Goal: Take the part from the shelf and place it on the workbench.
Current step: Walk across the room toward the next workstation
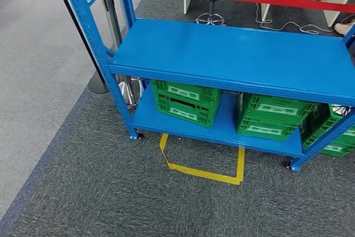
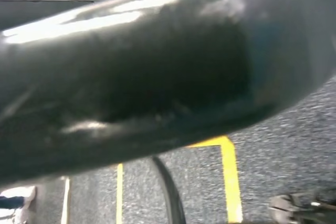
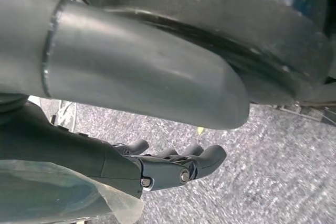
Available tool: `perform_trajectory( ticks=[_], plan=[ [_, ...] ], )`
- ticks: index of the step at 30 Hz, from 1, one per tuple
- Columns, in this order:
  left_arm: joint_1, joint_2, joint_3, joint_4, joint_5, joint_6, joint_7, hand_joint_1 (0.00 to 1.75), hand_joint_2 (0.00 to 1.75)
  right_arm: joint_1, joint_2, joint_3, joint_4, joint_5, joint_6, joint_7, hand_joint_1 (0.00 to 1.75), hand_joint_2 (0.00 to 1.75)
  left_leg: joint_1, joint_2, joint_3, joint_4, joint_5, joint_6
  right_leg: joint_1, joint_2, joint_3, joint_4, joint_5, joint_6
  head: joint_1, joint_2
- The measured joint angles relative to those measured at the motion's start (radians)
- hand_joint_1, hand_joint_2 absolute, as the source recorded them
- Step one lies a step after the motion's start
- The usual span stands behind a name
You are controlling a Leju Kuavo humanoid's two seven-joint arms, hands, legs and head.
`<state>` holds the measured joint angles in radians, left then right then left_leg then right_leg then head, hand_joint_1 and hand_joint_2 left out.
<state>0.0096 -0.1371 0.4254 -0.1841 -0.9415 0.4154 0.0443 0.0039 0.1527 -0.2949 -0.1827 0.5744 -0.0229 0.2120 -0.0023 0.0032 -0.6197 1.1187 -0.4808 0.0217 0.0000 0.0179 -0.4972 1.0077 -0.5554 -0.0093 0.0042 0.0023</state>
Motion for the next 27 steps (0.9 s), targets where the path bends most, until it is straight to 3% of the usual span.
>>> perform_trajectory(
  ticks=[2,5,6,8,10,11,12,14,15,17,19,21,23,25,26,27],
  plan=[
    [-0.002,0.003,0.002,0.0,0.0,0.0,0.0,0.0,0.0,-0.001,0.004,0.0,0.001,0.0,0.001,0.0,0.0,0.0,-0.007,-0.004,0.031,-0.075,0.009,0.013,0.0,0.001,0.006,-0.001,-0.008,0.009,0.0,0.0],
    [-0.002,0.003,0.002,0.0,0.0,0.0,0.0,0.0,0.0,-0.002,0.005,0.0,0.001,0.0,0.002,-0.001,0.0,0.0,-0.007,-0.006,0.06,-0.113,-0.003,0.016,-0.002,-0.003,0.025,0.007,-0.001,0.032,0.0,0.0],
    [-0.001,0.003,0.003,0.0,0.0,0.0,0.0,0.0,0.0,-0.002,0.005,0.0,0.001,0.0,0.002,-0.002,0.0,0.0,-0.004,-0.006,0.071,-0.12,-0.003,0.019,-0.002,-0.005,0.02,0.019,-0.011,0.038,0.003,0.0],
    [-0.002,0.002,0.004,0.0,0.0,0.0,-0.001,0.0,0.0,-0.004,0.004,0.0,0.001,0.0,0.002,-0.003,0.0,0.0,0.0,-0.005,0.086,-0.126,-0.008,0.022,-0.005,-0.007,-0.024,0.093,-0.059,0.046,0.008,0.0],
    [-0.004,0.0,0.004,0.0,-0.001,-0.001,-0.001,0.0,0.0,-0.004,0.004,0.0,0.001,0.0,0.001,-0.005,0.0,0.0,0.001,-0.003,0.093,-0.126,-0.017,0.022,-0.009,-0.008,-0.099,0.204,-0.101,0.057,0.012,0.0],
    [-0.004,0.0,0.004,0.0,-0.001,-0.001,-0.001,0.0,0.0,-0.004,0.003,0.0,0.001,0.0,0.001,-0.006,0.0,0.0,0.002,-0.002,0.099,-0.126,-0.024,0.021,-0.011,-0.008,-0.127,0.234,-0.101,0.063,0.012,0.0],
    [-0.003,-0.001,0.004,0.0,-0.001,-0.002,-0.002,0.0,0.0,-0.004,0.002,0.0,0.001,0.001,0.001,-0.007,0.0,0.0,0.003,-0.001,0.108,-0.126,-0.03,0.019,-0.012,-0.009,-0.137,0.229,-0.079,0.068,0.012,0.0],
    [-0.003,-0.001,0.005,0.0,0.003,-0.003,-0.003,0.0,0.0,-0.004,-0.001,0.0,0.001,0.006,0.002,-0.006,0.0,0.0,0.008,-0.001,0.129,-0.126,-0.046,0.011,-0.015,-0.013,-0.11,0.132,0.007,0.071,0.012,0.0],
    [-0.004,-0.001,0.007,0.0,0.008,-0.002,-0.005,0.0,0.0,-0.005,-0.002,0.001,0.001,0.012,0.006,-0.003,0.0,0.0,0.009,-0.001,0.139,-0.125,-0.053,0.006,-0.015,-0.016,-0.095,0.082,0.034,0.069,0.013,0.0],
    [-0.007,-0.002,0.016,0.0,0.023,-0.001,-0.013,0.0,0.0,-0.007,-0.004,0.007,0.002,0.029,0.015,0.006,0.0,0.0,0.009,0.0,0.146,-0.122,-0.064,-0.007,-0.01,-0.021,-0.076,0.025,0.048,0.054,0.014,0.0],
    [-0.01,-0.003,0.028,0.0,0.036,0.001,-0.018,0.0,0.0,-0.01,-0.007,0.016,0.002,0.045,0.023,0.014,0.0,0.0,0.006,0.001,0.147,-0.116,-0.07,-0.017,-0.007,-0.02,-0.07,0.019,0.043,0.03,0.013,0.0],
    [-0.013,-0.006,0.04,0.0,0.046,0.003,-0.019,0.0,0.0,-0.015,-0.011,0.027,0.002,0.06,0.025,0.018,0.0,0.0,0.007,0.001,0.144,-0.093,-0.081,-0.025,-0.01,-0.018,-0.058,0.018,0.045,0.019,0.01,0.0],
    [-0.017,-0.009,0.051,0.0,0.051,0.002,-0.017,0.0,0.0,-0.022,-0.014,0.038,0.002,0.076,0.024,0.017,0.0,0.0,0.009,0.0,0.1,-0.004,-0.121,-0.034,-0.012,-0.018,-0.049,0.013,0.041,0.011,0.006,0.0],
    [-0.018,-0.011,0.057,0.0,0.05,-0.006,-0.008,0.0,0.0,-0.029,-0.017,0.046,0.002,0.082,0.018,0.01,0.0,0.0,0.009,0.0,0.024,0.126,-0.171,-0.039,-0.011,-0.017,-0.044,0.013,0.035,0.003,0.005,0.0],
    [-0.017,-0.011,0.058,0.0,0.048,-0.013,-0.001,0.0,0.0,-0.032,-0.018,0.049,0.002,0.082,0.016,0.007,0.0,0.0,0.009,0.0,-0.006,0.167,-0.179,-0.039,-0.01,-0.016,-0.041,0.013,0.032,0.0,0.005,0.0],
    [-0.015,-0.012,0.058,0.0,0.045,-0.019,0.006,0.0,0.0,-0.035,-0.019,0.049,0.002,0.081,0.015,0.005,0.0,0.0,0.009,0.0,-0.023,0.177,-0.167,-0.038,-0.009,-0.014,-0.036,0.013,0.029,-0.001,0.005,0.0]
  ],
)
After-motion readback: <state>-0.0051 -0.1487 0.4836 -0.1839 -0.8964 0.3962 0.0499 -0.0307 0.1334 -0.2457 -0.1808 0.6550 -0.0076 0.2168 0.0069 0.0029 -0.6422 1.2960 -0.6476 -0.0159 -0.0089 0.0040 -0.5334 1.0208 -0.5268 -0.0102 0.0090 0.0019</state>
